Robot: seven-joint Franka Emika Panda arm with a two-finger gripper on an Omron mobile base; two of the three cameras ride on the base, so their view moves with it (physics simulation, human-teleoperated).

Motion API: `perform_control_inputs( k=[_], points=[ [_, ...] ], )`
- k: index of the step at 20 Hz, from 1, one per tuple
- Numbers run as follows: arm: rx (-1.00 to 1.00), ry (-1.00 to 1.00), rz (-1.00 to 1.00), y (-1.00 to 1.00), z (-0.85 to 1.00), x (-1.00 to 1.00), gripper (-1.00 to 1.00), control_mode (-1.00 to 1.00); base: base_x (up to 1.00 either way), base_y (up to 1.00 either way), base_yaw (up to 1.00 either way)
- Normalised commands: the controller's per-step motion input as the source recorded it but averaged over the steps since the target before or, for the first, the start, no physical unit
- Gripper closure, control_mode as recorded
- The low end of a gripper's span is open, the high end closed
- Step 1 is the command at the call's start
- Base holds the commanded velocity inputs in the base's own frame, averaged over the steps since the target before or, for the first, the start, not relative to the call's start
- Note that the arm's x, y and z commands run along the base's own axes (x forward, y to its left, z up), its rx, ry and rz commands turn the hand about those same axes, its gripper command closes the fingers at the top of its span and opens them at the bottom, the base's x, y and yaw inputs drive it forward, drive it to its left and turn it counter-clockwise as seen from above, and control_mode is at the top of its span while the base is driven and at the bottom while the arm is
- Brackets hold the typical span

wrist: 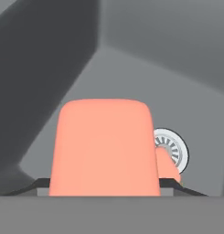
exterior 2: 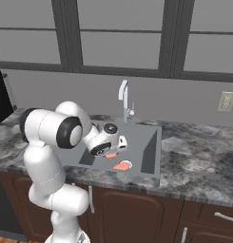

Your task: Pick up the bar soap and bar soap from the sink, and place them back in the cabinet, and close the cabinet doors.

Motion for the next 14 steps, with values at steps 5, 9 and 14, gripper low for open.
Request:
perform_control_inputs(
  k=[5, 9, 14],
  points=[
    [0.0, 0.01, -0.12, 0.05, 0.45, -0.07, 1.0, -1.0, 0.0, 0.0, 0.0],
    [0.0, 0.0, -0.12, 0.05, 0.46, -0.01, 1.0, -1.0, 0.0, 0.0, 0.0],
    [0.0, 0.0, -0.11, 0.02, 0.5, -0.03, 1.0, -1.0, 0.0, 0.0, 0.0]
  ],
)
